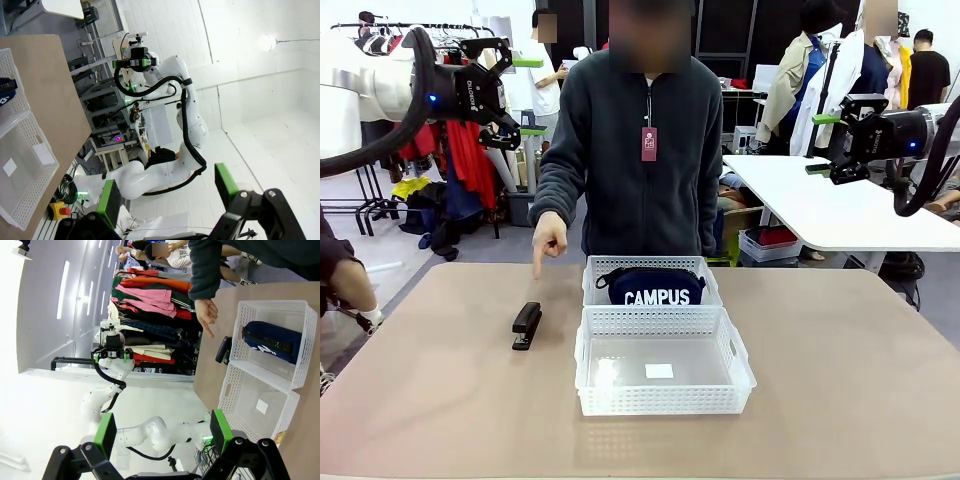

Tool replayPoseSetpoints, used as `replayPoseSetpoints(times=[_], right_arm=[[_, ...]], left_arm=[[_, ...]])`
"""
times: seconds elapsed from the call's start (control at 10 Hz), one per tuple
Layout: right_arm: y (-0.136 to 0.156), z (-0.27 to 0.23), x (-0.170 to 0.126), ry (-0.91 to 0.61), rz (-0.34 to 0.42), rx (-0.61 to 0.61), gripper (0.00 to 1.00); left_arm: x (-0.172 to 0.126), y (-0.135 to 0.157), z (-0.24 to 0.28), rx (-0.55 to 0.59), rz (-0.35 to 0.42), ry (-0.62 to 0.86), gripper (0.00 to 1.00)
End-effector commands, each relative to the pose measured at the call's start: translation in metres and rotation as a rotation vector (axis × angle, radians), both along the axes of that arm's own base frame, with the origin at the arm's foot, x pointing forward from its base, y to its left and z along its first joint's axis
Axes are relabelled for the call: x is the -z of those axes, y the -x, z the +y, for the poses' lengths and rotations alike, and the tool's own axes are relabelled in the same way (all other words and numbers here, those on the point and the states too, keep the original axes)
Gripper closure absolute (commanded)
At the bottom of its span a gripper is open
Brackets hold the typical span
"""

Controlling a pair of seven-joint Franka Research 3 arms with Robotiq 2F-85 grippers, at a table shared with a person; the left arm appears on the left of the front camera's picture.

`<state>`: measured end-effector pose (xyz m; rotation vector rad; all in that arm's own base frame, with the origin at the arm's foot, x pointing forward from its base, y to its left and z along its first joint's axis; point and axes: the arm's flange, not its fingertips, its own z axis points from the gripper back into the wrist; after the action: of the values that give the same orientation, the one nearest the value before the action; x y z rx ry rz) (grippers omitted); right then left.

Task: Distribute items into two baskets.
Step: Pick up the Stapler that the person points to.

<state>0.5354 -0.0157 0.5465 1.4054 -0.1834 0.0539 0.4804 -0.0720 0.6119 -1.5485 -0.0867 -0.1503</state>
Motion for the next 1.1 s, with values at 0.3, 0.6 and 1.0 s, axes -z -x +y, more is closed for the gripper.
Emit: replayPoseSetpoints(times=[0.3, 0.6, 1.0], right_arm=[[0.0, 0.0, -0.002, -0.001, -0.001, 0.003, 0.0], [0.0, 0.0, -0.002, -0.001, -0.001, 0.003, 0.0], [0.0, 0.0, -0.002, -0.001, -0.001, 0.003, 0.0]], left_arm=[[-0.001, 0.0, 0.001, 0.001, -0.005, 0.002, 0.0], [0.0, 0.0, 0.0, 0.0, 0.0, 0.0, 0.0], [-0.015, -0.001, -0.016, -0.123, 0.038, -0.257, 0.0]])
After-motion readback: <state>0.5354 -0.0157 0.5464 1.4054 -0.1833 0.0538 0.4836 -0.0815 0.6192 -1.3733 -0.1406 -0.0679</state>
